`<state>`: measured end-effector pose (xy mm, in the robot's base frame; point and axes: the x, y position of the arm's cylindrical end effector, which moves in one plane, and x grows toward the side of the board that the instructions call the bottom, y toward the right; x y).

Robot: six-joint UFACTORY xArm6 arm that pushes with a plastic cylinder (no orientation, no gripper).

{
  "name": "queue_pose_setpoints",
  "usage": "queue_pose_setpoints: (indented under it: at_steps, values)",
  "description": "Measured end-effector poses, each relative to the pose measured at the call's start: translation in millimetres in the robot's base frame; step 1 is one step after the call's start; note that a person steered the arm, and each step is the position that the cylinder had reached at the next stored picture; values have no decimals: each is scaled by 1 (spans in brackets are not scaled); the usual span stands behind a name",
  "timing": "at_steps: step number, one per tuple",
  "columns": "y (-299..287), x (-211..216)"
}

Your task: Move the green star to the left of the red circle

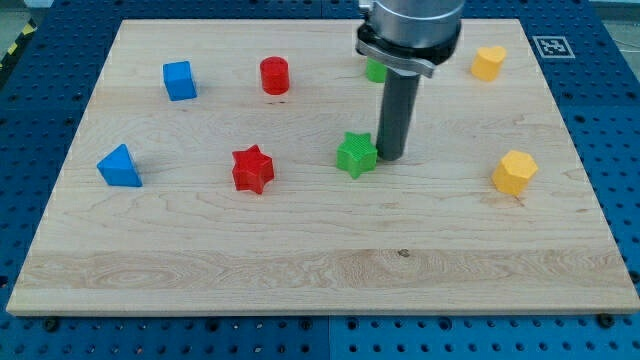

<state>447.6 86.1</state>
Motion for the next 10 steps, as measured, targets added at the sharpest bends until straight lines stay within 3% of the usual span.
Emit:
queue_pose_setpoints:
  at_steps: [3,5,6,7,8,10]
  values:
    - [-15,29]
    - [-124,-32]
    - [-117,-33]
    - [-63,-19]
    - [-37,-34]
    - [-122,-52]
